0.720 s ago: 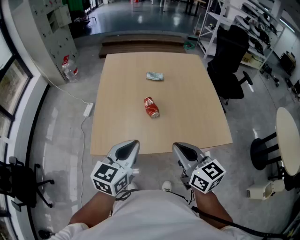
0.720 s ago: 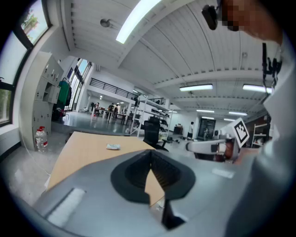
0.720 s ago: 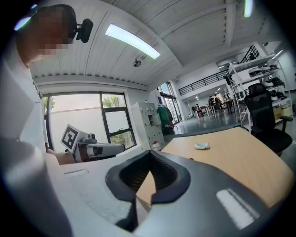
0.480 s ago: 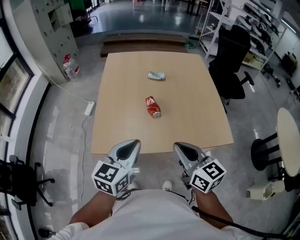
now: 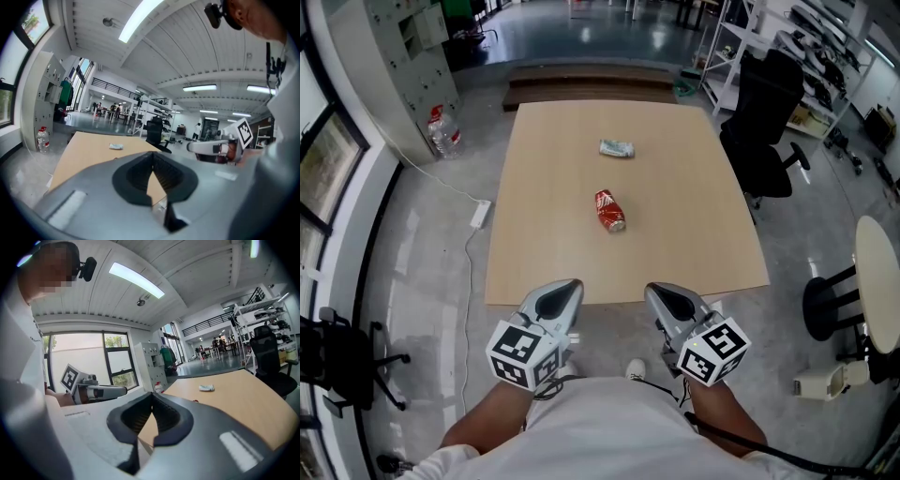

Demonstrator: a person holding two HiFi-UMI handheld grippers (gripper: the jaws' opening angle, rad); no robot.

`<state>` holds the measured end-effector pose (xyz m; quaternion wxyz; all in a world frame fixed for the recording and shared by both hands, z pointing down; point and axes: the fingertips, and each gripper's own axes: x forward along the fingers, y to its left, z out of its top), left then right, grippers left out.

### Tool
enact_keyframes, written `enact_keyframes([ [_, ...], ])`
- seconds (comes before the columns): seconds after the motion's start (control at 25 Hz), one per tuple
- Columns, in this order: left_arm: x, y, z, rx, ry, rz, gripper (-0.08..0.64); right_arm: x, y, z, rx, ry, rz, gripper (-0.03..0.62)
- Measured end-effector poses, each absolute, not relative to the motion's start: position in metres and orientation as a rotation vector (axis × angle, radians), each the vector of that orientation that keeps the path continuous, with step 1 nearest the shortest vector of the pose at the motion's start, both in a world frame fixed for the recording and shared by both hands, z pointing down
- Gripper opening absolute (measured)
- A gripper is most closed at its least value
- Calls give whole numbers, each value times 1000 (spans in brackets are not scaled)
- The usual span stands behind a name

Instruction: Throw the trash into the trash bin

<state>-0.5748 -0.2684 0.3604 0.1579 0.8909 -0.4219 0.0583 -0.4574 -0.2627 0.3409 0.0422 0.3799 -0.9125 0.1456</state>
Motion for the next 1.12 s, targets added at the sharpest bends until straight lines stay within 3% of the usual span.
enact_keyframes([
  [1.12, -615, -273, 361, 2638, -1125, 219, 8, -502, -260, 342, 1219, -2760, 436, 3],
])
